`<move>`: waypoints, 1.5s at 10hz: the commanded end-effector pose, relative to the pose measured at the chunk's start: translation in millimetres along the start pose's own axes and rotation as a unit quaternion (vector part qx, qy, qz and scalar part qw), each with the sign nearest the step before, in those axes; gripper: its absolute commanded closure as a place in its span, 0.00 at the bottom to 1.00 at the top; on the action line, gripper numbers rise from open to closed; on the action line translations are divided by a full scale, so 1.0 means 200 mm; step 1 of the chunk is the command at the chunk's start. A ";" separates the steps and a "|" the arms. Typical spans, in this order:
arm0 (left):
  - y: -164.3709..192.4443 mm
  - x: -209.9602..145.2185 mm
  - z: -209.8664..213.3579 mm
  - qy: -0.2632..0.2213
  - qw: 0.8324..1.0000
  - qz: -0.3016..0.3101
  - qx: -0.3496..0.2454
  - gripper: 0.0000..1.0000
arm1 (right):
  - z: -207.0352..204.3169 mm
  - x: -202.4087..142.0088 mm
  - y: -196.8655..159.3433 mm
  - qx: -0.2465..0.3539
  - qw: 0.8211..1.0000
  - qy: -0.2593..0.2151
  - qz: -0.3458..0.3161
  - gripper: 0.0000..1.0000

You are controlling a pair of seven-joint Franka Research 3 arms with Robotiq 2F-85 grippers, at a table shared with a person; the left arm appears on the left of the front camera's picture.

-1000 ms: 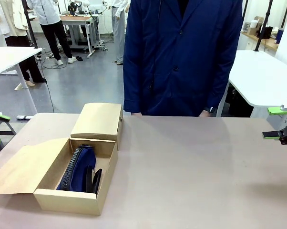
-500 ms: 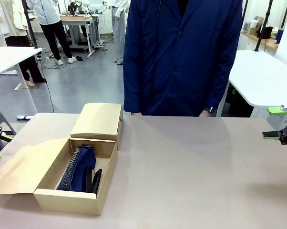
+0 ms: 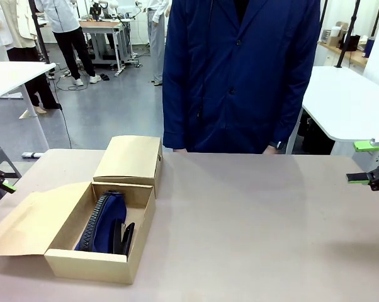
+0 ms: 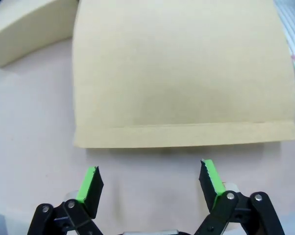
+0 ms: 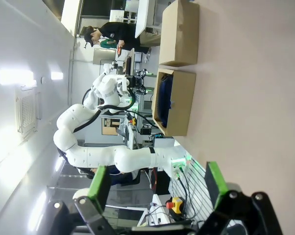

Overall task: Place items inside the box.
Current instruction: Close the lid of the Mailer Box closest to the robot.

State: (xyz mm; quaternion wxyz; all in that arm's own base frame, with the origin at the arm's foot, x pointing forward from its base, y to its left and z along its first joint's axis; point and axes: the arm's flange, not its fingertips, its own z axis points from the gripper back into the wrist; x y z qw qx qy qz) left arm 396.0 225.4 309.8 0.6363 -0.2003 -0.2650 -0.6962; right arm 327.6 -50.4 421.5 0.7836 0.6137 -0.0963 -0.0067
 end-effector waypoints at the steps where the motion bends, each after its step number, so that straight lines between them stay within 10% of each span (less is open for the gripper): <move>1: -0.09 -0.28 -0.11 0.014 0.999 -0.028 -0.026 0.00 | 0.01 0.00 0.02 -0.004 1.000 0.004 -0.005 0.00; 6: -0.09 -0.31 -0.17 0.025 0.999 -0.018 -0.039 0.00 | 0.01 0.00 0.02 -0.004 1.000 0.004 -0.005 0.00; 15: -0.13 -0.18 -0.25 -0.129 0.985 -0.041 -0.106 0.00 | 0.01 0.00 0.02 -0.004 1.000 0.004 -0.005 0.00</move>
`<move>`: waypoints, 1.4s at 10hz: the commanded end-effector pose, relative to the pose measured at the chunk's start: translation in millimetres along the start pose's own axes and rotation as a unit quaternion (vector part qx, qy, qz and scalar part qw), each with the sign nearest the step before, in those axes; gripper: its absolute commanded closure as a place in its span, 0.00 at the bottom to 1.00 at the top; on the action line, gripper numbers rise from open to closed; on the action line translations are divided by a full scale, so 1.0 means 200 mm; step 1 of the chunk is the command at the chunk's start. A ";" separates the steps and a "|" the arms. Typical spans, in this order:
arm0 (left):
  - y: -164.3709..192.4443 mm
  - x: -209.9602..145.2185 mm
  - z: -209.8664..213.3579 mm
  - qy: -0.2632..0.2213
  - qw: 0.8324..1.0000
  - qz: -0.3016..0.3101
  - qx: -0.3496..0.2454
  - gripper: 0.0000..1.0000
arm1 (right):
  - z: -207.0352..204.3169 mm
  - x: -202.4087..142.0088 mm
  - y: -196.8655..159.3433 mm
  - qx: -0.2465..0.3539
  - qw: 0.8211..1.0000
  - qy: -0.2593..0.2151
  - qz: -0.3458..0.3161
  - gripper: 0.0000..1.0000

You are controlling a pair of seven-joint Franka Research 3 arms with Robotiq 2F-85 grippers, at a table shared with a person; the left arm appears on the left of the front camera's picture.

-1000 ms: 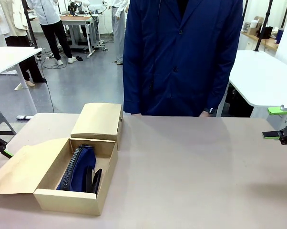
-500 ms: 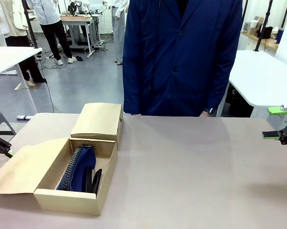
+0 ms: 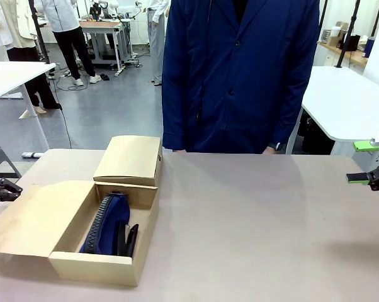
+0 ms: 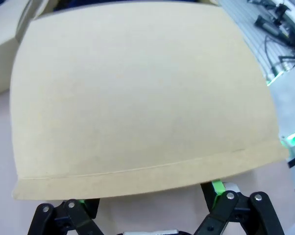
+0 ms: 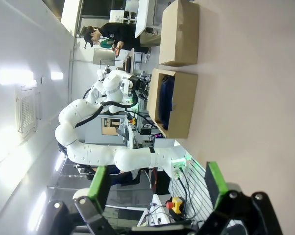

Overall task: Place items inside the box.
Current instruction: Close the lid of the Mailer Box closest to the robot.

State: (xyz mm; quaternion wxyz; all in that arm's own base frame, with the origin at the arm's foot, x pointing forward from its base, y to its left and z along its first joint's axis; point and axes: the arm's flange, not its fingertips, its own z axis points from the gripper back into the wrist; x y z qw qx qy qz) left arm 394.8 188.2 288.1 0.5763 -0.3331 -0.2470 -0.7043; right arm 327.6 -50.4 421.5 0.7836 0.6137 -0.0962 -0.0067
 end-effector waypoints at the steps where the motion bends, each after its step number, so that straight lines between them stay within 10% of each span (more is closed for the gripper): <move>1: -0.13 -0.24 -0.03 -0.048 0.998 -0.039 -0.002 0.00 | 0.01 0.00 0.02 -0.004 1.000 0.004 -0.005 0.00; 7: -0.24 -0.02 0.01 -0.209 0.975 -0.071 -0.004 0.00 | 0.01 0.00 0.02 -0.004 1.000 0.004 -0.005 0.00; 14: -0.38 0.71 -0.58 -0.229 0.964 -0.132 -0.022 0.00 | 0.01 0.00 0.02 -0.004 1.000 0.004 -0.005 0.00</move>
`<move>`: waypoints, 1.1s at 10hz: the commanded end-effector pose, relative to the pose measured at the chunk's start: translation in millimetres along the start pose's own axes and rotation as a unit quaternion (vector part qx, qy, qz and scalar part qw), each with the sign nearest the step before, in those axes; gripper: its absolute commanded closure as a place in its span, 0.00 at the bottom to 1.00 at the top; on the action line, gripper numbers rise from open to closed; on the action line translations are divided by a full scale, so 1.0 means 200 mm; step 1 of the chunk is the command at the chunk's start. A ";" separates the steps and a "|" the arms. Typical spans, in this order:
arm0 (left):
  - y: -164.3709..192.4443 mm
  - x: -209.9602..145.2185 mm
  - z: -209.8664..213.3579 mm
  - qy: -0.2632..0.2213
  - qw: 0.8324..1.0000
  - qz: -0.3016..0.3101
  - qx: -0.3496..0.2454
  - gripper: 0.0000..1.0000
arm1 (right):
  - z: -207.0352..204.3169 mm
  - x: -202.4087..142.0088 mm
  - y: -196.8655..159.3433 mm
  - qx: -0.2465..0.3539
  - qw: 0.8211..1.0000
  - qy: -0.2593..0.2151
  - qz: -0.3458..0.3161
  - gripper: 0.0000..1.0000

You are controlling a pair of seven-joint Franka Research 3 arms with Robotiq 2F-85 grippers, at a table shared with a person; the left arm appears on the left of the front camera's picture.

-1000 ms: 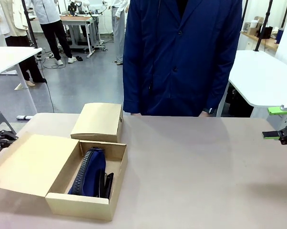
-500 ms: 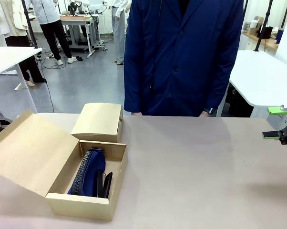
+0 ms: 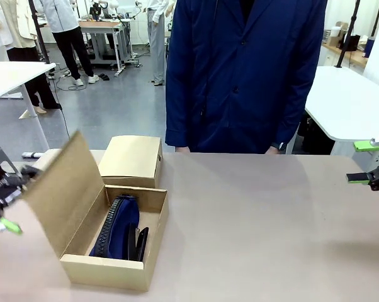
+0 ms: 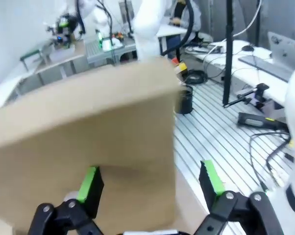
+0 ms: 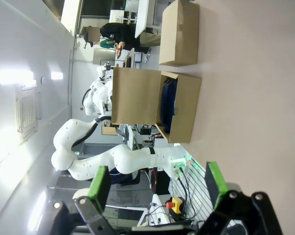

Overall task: Place items inside the box.
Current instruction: Close the lid of the Mailer Box closest to the robot.

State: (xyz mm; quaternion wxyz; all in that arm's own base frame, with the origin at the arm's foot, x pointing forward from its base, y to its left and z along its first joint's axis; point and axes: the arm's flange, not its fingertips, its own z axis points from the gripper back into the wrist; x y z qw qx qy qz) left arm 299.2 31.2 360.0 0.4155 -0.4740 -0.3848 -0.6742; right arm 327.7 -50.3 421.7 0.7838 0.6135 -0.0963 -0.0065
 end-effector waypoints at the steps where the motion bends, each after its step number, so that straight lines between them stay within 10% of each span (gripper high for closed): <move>1: -0.10 -0.17 -0.22 0.009 1.000 -0.022 0.000 0.00 | 0.01 0.00 0.01 -0.004 1.000 0.004 -0.005 0.00; 6: 0.00 -0.17 -0.52 0.018 0.985 0.005 0.172 0.00 | 0.01 0.00 0.01 -0.004 1.000 0.004 -0.005 0.00; 11: -0.05 -0.28 -0.67 0.067 0.991 0.016 0.115 0.00 | 0.01 0.00 0.01 -0.004 1.000 0.004 -0.005 0.00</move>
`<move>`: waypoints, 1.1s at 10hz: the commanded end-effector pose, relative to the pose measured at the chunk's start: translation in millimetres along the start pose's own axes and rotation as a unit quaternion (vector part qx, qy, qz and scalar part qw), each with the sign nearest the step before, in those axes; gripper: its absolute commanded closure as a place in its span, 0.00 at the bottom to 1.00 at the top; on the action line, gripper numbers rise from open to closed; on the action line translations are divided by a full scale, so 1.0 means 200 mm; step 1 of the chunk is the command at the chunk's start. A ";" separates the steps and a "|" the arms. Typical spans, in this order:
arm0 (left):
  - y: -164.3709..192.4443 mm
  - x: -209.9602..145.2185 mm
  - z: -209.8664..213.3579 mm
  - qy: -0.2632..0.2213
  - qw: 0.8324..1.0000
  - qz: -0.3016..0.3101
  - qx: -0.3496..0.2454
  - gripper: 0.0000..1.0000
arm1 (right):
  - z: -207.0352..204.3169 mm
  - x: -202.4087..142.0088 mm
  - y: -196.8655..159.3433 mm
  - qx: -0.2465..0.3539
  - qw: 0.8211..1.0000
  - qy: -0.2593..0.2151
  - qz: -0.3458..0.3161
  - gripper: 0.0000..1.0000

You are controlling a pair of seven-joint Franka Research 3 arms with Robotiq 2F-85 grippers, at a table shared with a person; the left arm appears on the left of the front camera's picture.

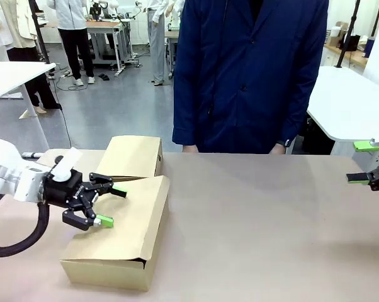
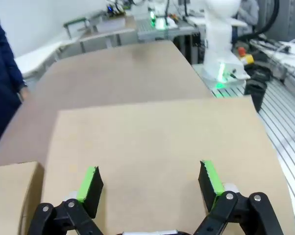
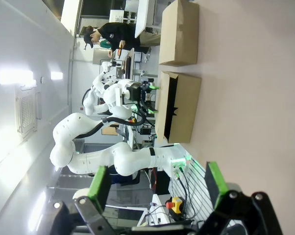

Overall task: Place items inside the box.
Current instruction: Close the lid of the Mailer Box closest to the robot.

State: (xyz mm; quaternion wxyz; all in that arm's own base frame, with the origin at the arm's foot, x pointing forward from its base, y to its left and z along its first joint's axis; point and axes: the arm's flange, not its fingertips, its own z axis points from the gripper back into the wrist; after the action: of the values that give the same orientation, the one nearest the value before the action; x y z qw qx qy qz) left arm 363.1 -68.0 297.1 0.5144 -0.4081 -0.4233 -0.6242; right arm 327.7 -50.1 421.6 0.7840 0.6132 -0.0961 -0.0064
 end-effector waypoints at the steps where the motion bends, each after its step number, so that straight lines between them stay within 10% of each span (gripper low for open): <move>1: -0.53 -0.05 -0.11 0.033 0.999 -0.037 -0.006 0.00 | 0.01 0.00 0.01 -0.004 1.000 0.003 -0.005 0.00; 5: -0.48 0.00 -0.02 0.017 0.999 -0.024 0.018 0.00 | 0.01 0.00 0.01 -0.004 1.000 0.003 -0.005 0.00; 7: -0.41 0.14 0.22 0.007 0.997 0.076 0.033 0.00 | 0.01 0.00 0.01 -0.004 1.000 0.003 -0.005 0.00; 11: -0.27 0.28 0.79 0.022 0.910 0.398 0.116 0.00 | 0.01 0.00 0.01 -0.004 1.000 0.003 -0.005 0.00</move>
State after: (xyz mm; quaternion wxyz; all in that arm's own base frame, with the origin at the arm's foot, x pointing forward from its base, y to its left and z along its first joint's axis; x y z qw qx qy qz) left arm 342.8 76.9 372.0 0.7527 -0.4103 -0.3216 -0.4021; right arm 327.7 -50.1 421.5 0.7840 0.6133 -0.0960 -0.0065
